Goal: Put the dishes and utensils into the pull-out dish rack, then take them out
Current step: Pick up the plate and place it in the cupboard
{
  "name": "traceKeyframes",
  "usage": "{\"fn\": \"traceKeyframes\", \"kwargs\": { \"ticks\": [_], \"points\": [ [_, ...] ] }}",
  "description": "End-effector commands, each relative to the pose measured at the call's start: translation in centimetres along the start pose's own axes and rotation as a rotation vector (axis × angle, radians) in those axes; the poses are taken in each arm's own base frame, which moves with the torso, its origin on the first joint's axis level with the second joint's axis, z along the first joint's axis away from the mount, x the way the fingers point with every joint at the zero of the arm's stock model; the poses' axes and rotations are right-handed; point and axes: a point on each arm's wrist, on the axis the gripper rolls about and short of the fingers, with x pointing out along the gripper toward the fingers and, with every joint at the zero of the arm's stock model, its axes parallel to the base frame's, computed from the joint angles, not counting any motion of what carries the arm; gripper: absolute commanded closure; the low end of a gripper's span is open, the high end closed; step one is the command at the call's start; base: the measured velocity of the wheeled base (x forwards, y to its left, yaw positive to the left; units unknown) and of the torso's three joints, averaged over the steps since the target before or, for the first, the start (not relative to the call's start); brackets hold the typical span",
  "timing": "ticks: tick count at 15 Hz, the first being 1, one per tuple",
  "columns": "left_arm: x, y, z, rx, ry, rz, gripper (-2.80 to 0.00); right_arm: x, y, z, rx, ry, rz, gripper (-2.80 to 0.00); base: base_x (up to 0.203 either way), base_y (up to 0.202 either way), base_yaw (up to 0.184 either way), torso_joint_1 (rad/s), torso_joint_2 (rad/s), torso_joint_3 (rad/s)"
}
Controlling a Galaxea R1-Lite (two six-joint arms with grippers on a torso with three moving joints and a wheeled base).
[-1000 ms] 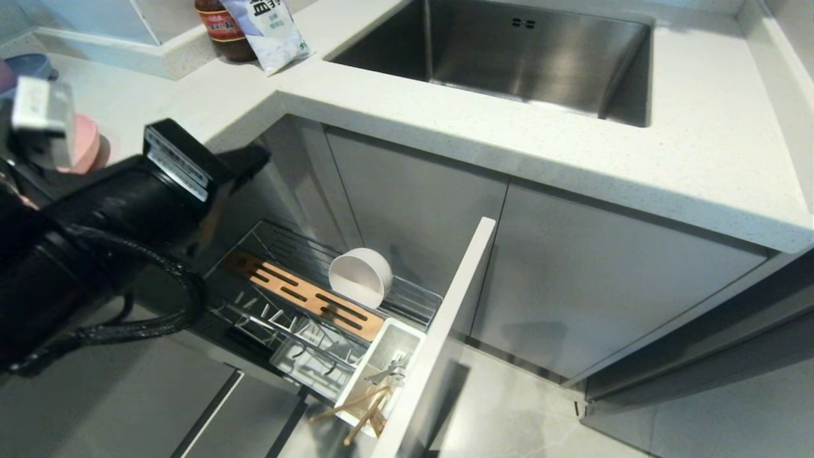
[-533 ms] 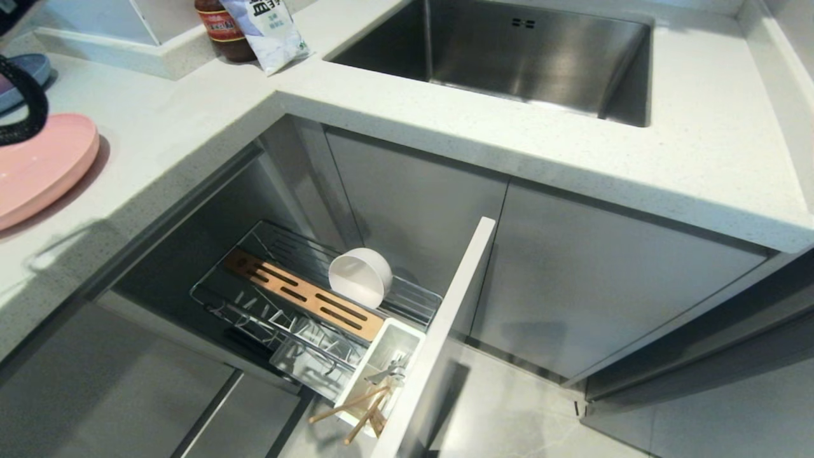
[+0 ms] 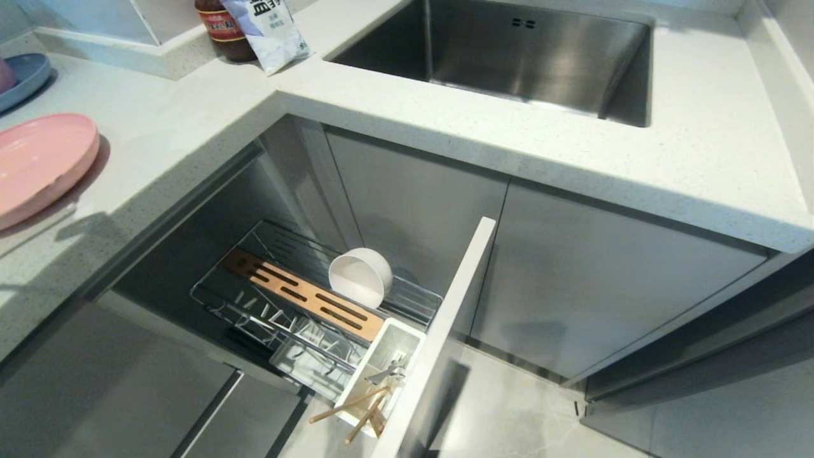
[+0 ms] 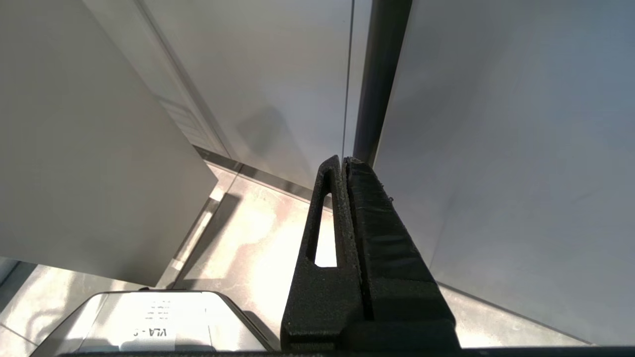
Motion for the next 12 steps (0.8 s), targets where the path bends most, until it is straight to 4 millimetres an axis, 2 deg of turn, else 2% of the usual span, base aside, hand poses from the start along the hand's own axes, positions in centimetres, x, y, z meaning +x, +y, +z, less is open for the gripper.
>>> {"fn": "traceKeyframes", "kwargs": {
  "ticks": [1,2,7,12],
  "points": [
    [1.4,-0.2,-0.5,0.041,0.040,0.121,0.00,0.0,0.0,0.0,0.000,-0.001,0.000,0.00,0.000,0.000,0.000,0.000,0.00,0.000],
    [2.1,-0.3,-0.9,0.063,0.074,0.173,0.00,0.0,0.0,0.0,-0.001,-0.001,0.000,0.00,0.000,0.000,0.000,0.000,0.00,0.000],
    [4.5,-1.1,-2.3,0.109,0.207,0.201,0.00,0.0,0.0,0.0,0.000,-0.001,0.000,0.00,0.000,0.000,0.000,0.000,0.00,0.000],
    [7.4,-2.6,-3.5,0.051,0.260,0.192,0.00,0.0,0.0,0.0,0.001,-0.001,0.000,0.00,0.000,0.000,0.000,0.000,0.00,0.000]
  ]
}}
